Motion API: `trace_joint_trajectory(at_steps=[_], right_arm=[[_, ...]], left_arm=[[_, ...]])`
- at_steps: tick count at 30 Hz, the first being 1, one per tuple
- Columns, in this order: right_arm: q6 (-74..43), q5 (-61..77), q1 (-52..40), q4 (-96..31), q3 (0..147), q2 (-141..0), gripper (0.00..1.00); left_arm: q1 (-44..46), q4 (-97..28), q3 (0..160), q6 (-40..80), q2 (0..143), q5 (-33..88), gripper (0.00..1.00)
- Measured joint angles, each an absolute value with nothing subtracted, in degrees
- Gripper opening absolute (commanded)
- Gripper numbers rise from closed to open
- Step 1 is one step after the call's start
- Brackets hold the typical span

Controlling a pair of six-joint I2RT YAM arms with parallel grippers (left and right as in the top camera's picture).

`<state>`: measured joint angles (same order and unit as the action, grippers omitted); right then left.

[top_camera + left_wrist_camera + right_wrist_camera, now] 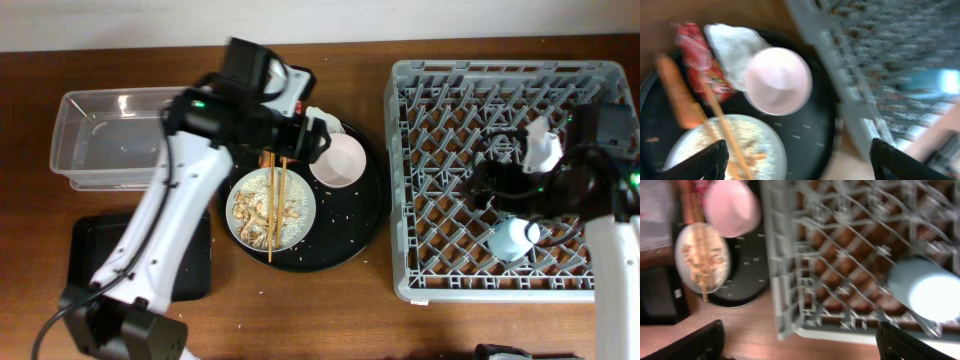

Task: Sort waste into correct bins and load items into the dishwasher rack
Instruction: 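Grasp the pink bowl with the right gripper and lift it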

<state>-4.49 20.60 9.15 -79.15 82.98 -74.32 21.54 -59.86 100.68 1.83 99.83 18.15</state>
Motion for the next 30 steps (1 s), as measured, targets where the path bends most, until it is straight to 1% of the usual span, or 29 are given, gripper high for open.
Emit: trace_joint_trajectory(at_steps=[2, 4, 6, 7, 8, 10, 11, 13, 16, 19, 20, 21, 23, 24, 30], right_arm=[[-4.58, 23.14, 4.34, -76.77, 83.02, -72.88, 0.73], [-5.98, 24.27, 0.64, -72.97, 83.02, -72.97, 0.68], [-8.36, 24.99, -6.31, -67.02, 83.05, -74.70, 0.63], [-9.89, 23.66, -9.26, -64.20, 83.05, -75.81, 0.61], [-11.33, 21.85, -12.10, -61.67, 83.18, -77.54, 0.60], [-15.11, 16.38, -18.11, -57.67, 83.35, -83.37, 0.58], [-16.60, 13.91, -20.01, -56.14, 83.35, -86.39, 0.58], [-19.92, 9.26, -22.68, -51.40, 83.35, -94.17, 0.52], [-23.29, 6.09, -23.88, -47.48, 83.35, -102.80, 0.52], [-25.58, 3.16, -24.05, -42.98, 83.33, -110.65, 0.52], [-25.85, 2.61, -24.05, -42.00, 83.33, -112.05, 0.49], [-26.55, 2.11, -24.05, -41.01, 83.33, -113.97, 0.31], [-27.35, 1.69, -24.05, -40.56, 83.33, -115.48, 0.09], [-28.18, 1.52, -24.05, -40.38, 83.33, -116.27, 0.04], [-28.23, 1.06, -24.05, -40.91, 83.33, -113.60, 0.04]], left_arm=[[24.16, -59.75, 100.66, 4.19, 101.67, 10.13, 0.83], [24.29, -59.81, 100.66, 6.26, 102.50, 7.07, 0.84], [22.81, -60.58, 100.75, 9.52, 102.45, 4.49, 0.85], [21.78, -61.36, 100.86, 10.61, 102.04, 3.97, 0.87], [20.84, -62.50, 100.99, 11.44, 101.69, 3.62, 0.93], [15.81, -66.28, 101.16, 13.17, 98.59, 2.72, 0.99], [14.09, -67.05, 101.16, 13.52, 97.06, 2.31, 0.99], [10.55, -70.96, 101.86, 14.41, 92.79, 1.67, 0.99], [7.42, -76.27, 102.74, 14.63, 86.19, 1.32, 0.99], [5.06, -77.49, 103.02, 14.66, 83.09, 1.39, 0.99], [4.73, -77.56, 103.04, 14.66, 83.02, 1.28, 0.99], [4.69, -77.58, 103.04, 14.66, 83.15, 1.34, 0.99], [4.73, -77.60, 103.04, 14.68, 83.35, 1.50, 0.99], [4.73, -77.60, 103.04, 14.68, 83.35, 1.48, 0.99], [4.73, -77.62, 103.04, 14.66, 83.35, 1.48, 1.00]])
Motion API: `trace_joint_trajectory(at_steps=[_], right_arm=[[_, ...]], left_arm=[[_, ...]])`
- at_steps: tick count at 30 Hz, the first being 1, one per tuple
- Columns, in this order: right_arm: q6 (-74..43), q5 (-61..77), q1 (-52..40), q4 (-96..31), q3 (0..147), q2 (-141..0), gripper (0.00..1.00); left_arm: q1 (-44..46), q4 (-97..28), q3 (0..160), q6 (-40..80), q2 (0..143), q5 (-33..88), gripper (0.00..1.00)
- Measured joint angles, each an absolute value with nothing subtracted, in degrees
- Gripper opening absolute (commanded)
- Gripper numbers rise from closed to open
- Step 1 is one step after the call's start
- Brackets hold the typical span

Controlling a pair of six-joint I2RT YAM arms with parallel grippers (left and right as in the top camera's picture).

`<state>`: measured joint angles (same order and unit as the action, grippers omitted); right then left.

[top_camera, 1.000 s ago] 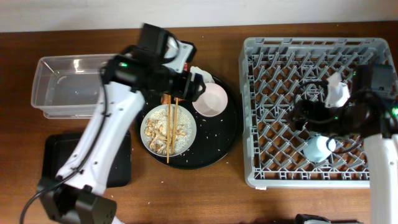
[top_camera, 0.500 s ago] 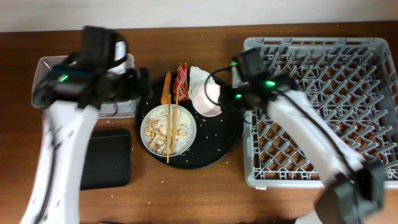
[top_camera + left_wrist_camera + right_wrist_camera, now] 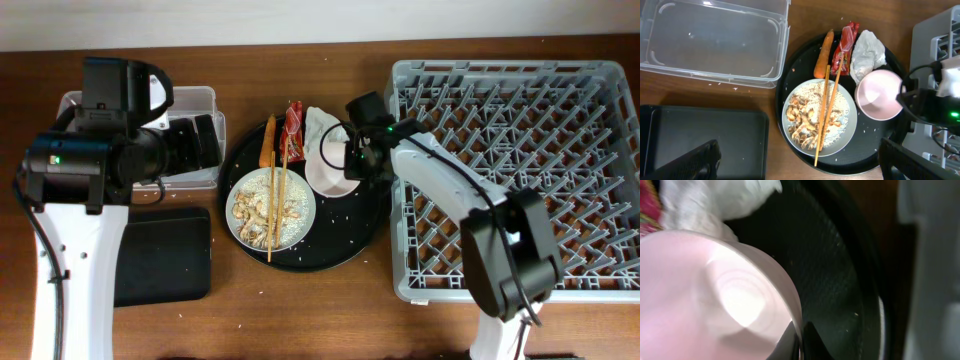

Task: Sort waste into correct bins and load items into the dishwasher rack
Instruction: 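Grasp the pink bowl with the right gripper and lift it, then place the pink bowl upside down in the dish rack with the right gripper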

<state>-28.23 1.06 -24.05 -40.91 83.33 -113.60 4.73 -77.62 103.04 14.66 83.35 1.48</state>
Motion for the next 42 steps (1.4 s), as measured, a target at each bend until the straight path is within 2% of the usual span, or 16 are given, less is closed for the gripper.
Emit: trace_joint_trajectory(at_steps=[4, 7, 10, 13, 16, 22, 29, 34, 35, 36, 37, 38, 39, 42], right_arm=[[-28.01, -3.36, -24.05, -43.57, 83.22, -103.94, 0.04], [-27.90, -11.60, -24.05, -47.48, 83.26, -92.33, 0.04], [-27.68, -31.31, -23.57, -53.23, 83.31, -84.60, 0.04], [-27.29, -55.37, -18.20, -53.69, 83.35, -83.31, 0.04], [-26.81, -64.49, -12.25, -53.74, 83.35, -84.38, 0.04], [-25.67, -69.60, -5.26, -53.54, 83.35, -92.79, 0.04], [-21.28, -71.16, -8.21, -51.03, 83.35, -107.39, 0.04], [-20.49, -71.55, -10.57, -50.92, 83.33, -109.91, 0.04], [-20.36, -71.53, -12.10, -51.16, 83.33, -109.91, 0.15], [-20.12, -71.57, -13.28, -51.81, 83.33, -109.91, 0.33], [-19.84, -71.18, -14.37, -52.88, 83.40, -109.91, 0.42], [-19.62, -69.80, -15.77, -54.78, 83.44, -109.91, 0.46], [-19.11, -67.99, -17.45, -56.45, 83.42, -109.91, 0.59], [-19.27, -64.36, -21.85, -59.59, 83.42, -109.91, 0.76]], left_arm=[[4.73, -77.65, 103.04, 14.66, 83.35, 1.50, 0.99], [4.73, -77.69, 103.04, 14.66, 83.35, 1.50, 0.99], [4.73, -77.73, 103.04, 14.66, 83.35, 1.50, 0.99], [4.73, -77.80, 103.04, 14.66, 83.35, 1.50, 0.99], [4.73, -77.82, 103.04, 14.68, 83.35, 1.50, 0.99], [4.73, -77.82, 103.04, 14.68, 83.35, 1.50, 0.99], [4.73, -77.80, 103.04, 14.68, 83.35, 1.50, 0.99], [4.73, -77.80, 103.04, 14.68, 83.35, 1.50, 0.99], [4.73, -77.82, 103.04, 14.68, 83.35, 1.50, 0.99], [4.73, -77.82, 103.04, 14.68, 83.35, 1.50, 0.99], [4.73, -77.84, 103.04, 14.68, 83.35, 1.50, 0.99], [4.73, -77.80, 103.04, 14.66, 83.35, 1.50, 0.99], [4.73, -77.84, 103.04, 14.68, 83.35, 1.50, 0.99], [4.73, -77.80, 103.04, 14.68, 83.35, 1.50, 0.99]])
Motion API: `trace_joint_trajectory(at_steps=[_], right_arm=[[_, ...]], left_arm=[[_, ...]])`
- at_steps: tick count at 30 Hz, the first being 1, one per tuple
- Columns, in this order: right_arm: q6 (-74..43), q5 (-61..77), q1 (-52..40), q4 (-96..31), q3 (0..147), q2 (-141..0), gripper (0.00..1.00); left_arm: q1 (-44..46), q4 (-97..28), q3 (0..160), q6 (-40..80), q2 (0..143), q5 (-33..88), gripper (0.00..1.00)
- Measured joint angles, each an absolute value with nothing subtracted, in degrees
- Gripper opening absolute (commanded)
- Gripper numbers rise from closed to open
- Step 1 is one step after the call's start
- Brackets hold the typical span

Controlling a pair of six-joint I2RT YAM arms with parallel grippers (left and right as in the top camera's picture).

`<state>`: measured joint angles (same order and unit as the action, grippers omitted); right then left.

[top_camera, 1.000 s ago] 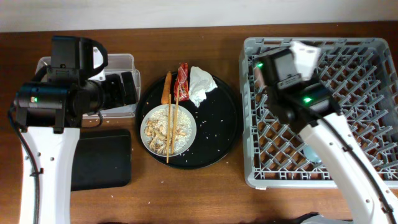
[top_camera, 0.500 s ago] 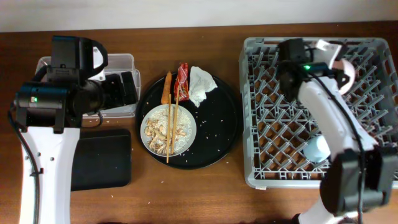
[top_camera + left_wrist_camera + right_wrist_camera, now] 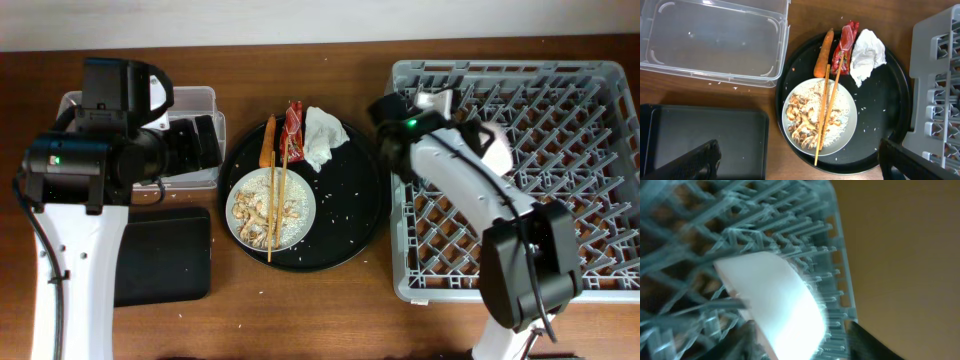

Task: Sort waste into correct bins and load items into the dishwasher rack
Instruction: 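Place the pink bowl upside down in the dish rack with the right gripper, then reach the right gripper to the plate and grasp the wooden chopsticks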

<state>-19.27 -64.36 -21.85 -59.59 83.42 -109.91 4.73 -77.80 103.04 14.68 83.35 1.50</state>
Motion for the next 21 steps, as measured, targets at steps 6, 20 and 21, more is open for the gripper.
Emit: trace_joint_trajectory(at_steps=[6, 20, 21], right_arm=[[-18.52, -50.78, -25.93, -66.48, 90.24, -105.54, 0.78], [-19.49, 5.93, -31.22, -45.76, 96.95, -112.29, 0.55], [-19.25, 7.70, -31.24, -45.80, 96.90, -113.30, 0.56]], left_arm=[[4.73, -77.82, 103.04, 14.68, 83.35, 1.50, 0.99], [4.73, -77.80, 103.04, 14.68, 83.35, 1.50, 0.99], [4.73, -77.82, 103.04, 14.68, 83.35, 1.50, 0.99]])
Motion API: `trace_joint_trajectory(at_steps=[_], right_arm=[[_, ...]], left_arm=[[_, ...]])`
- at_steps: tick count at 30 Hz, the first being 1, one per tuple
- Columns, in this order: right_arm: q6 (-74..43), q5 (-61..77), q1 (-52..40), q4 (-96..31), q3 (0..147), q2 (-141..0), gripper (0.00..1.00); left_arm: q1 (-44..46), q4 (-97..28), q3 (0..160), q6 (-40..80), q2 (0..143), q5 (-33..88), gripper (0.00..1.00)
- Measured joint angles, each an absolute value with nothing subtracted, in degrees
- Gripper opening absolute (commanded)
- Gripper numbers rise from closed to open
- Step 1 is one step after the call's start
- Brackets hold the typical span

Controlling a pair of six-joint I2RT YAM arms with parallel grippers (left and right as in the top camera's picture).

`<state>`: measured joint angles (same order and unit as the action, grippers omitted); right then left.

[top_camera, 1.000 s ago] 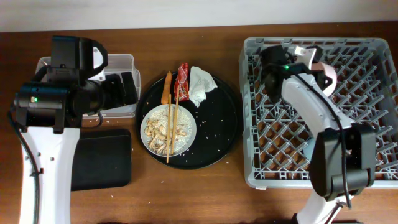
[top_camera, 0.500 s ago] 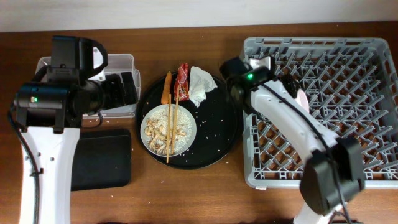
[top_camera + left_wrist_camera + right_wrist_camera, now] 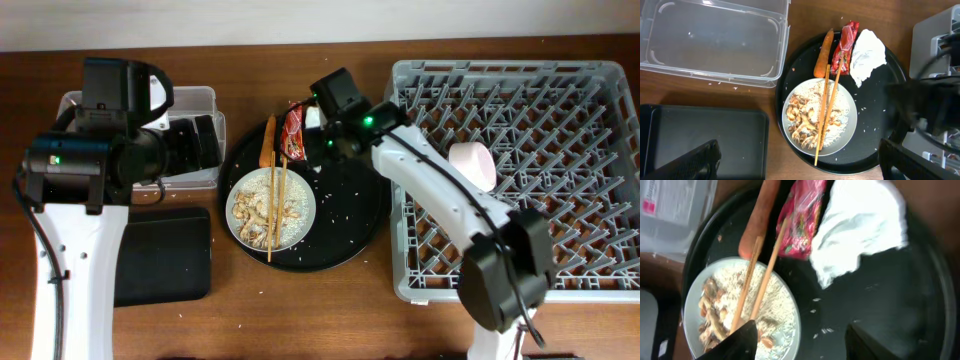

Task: Sort waste into correct bins and load items into the dishwasher rack
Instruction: 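Reach the right gripper to the plate and grasp the wooden chopsticks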

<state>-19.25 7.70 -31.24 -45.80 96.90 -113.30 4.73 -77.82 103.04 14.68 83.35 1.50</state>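
The pink bowl (image 3: 472, 165) stands on edge among the tines of the grey dishwasher rack (image 3: 510, 68). My right gripper (image 3: 327, 138) (image 3: 802, 340) hangs open and empty over the black round tray (image 3: 350, 235), just short of the white napkin (image 3: 860, 225). Beside the napkin lie a red wrapper (image 3: 802, 220) and a carrot (image 3: 823, 46). Chopsticks (image 3: 826, 107) rest across a plate of rice and food scraps (image 3: 270, 210). My left gripper (image 3: 195, 140) (image 3: 797, 165) is open, high above the table's left side.
A clear plastic bin (image 3: 715, 40) sits at the back left and a black bin (image 3: 700, 140) in front of it. Rice grains are scattered on the tray. The right arm (image 3: 925, 110) shows blurred at the tray's right edge.
My right gripper was at the rack with the pink bowl at its fingers. Now the bowl stays in the rack, and the gripper is open over the tray by the napkin. Left arm unchanged.
At first my left arm reached over the tray, where the pink bowl sat, and my right was over the rack by a pale cup. Then the left was back over the bins, the right shut on the bowl's rim. The bowl then reached the rack and stays there.
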Motion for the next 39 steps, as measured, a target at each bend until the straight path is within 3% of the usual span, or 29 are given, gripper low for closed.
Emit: trace_joint_trajectory(at_steps=[2, 7, 11, 17, 31, 35, 39], right_arm=[[-18.33, 12.60, -31.59, -46.65, 96.84, -114.15, 0.55], [-20.62, 13.85, -37.63, -49.04, 96.84, -114.65, 0.34], [-23.38, 12.10, -41.06, -48.42, 96.84, -119.37, 0.26], [-25.58, 11.57, -40.97, -45.84, 96.53, -125.91, 0.23], [-24.86, 13.02, -39.46, -41.08, 96.53, -126.80, 0.22], [-24.77, 13.17, -39.46, -40.60, 96.53, -128.07, 0.04], [-24.99, 13.23, -39.40, -41.54, 96.53, -128.11, 0.04]], left_arm=[[4.73, -77.82, 103.04, 14.68, 83.35, 1.50, 1.00], [4.73, -77.80, 103.04, 14.68, 83.35, 1.50, 0.99], [4.73, -77.82, 103.04, 14.68, 83.37, 1.50, 0.99], [4.73, -77.82, 103.04, 14.68, 83.35, 1.50, 0.99], [4.73, -77.80, 103.04, 14.68, 83.35, 1.50, 0.99], [4.73, -77.80, 103.04, 14.68, 83.35, 1.50, 0.99], [4.73, -77.82, 103.04, 14.68, 83.35, 1.50, 0.99]])
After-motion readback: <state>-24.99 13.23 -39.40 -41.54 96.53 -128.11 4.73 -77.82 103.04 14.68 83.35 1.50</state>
